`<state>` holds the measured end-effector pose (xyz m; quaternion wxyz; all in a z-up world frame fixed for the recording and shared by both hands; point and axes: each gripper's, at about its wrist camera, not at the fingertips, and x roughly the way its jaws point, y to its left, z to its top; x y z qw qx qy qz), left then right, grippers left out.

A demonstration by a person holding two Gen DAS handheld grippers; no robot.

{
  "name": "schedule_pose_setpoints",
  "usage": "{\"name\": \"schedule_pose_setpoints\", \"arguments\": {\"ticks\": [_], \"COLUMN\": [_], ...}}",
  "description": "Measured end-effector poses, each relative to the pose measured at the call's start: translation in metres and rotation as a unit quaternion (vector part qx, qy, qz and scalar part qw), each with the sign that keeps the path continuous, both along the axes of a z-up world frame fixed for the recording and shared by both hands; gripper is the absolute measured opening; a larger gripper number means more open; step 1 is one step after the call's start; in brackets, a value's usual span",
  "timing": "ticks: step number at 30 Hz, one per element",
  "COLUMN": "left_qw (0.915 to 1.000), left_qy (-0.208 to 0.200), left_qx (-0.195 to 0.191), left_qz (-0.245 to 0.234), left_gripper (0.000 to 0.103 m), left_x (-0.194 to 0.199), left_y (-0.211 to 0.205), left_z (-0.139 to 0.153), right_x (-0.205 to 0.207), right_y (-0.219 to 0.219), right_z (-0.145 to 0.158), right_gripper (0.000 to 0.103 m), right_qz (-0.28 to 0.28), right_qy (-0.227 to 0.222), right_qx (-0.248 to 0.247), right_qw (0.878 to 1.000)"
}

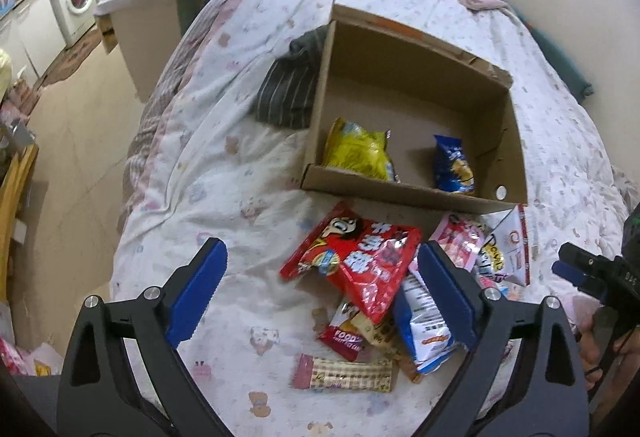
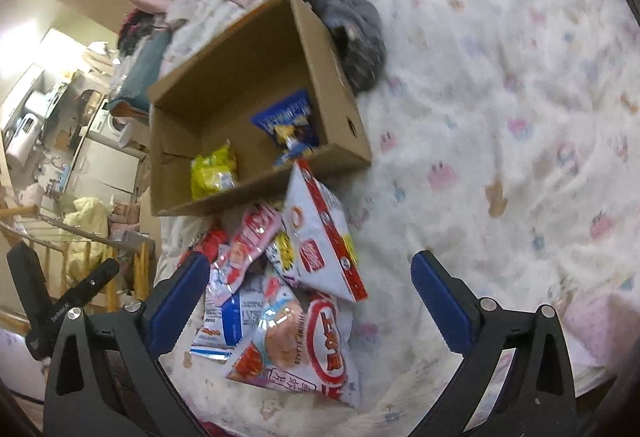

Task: Organize snacks
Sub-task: 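Grasp the white red-striped snack bag with the right gripper and lift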

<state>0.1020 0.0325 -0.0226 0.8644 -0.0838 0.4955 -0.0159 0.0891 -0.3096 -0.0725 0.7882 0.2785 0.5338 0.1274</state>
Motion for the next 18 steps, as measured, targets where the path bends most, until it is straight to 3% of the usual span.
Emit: {"name": "schedule_pose_setpoints", "arguments": {"ticks": [6, 8, 9, 12, 14, 18], "left_qw": [1.0, 0.9999, 0.9999, 0.9997, 0.9996, 0.9996], "left_qy": [0.007, 0.008, 0.009, 0.012, 0.013, 0.017], "left_qx": [-0.003, -0.003, -0.003, -0.005, -0.008, -0.004], "left_qz": [0.004, 0.009, 0.012, 0.019, 0.022, 0.023], "left_gripper": [0.095, 0.095, 0.095, 0.095, 0.095, 0.095], "left_x": [0.001, 0.002, 0.003, 0.003, 0.003, 0.002], "left_y": [0.003, 0.005, 0.007, 0.014, 0.018, 0.021], "left_z": [-0.002, -0.002, -0.003, -0.004, -0.005, -0.009], "right_x": [0.02, 0.031, 0.035, 0.043, 0.045, 0.038], "right_y": [0.013, 0.025, 0.031, 0.049, 0.063, 0.073], "right_z": [-0.021, -0.03, -0.034, -0.043, -0.047, -0.057], "right_gripper": [0.103, 0.102, 0.099, 0.092, 0.088, 0.069], "right_qz": [-0.007, 0.012, 0.021, 0.06, 0.091, 0.107], "right_qy": [0.042, 0.057, 0.062, 0.072, 0.074, 0.09], "right_qx": [-0.024, -0.058, -0.08, -0.059, -0.08, -0.1], "right_qw": [0.999, 0.997, 0.995, 0.994, 0.99, 0.985]}}
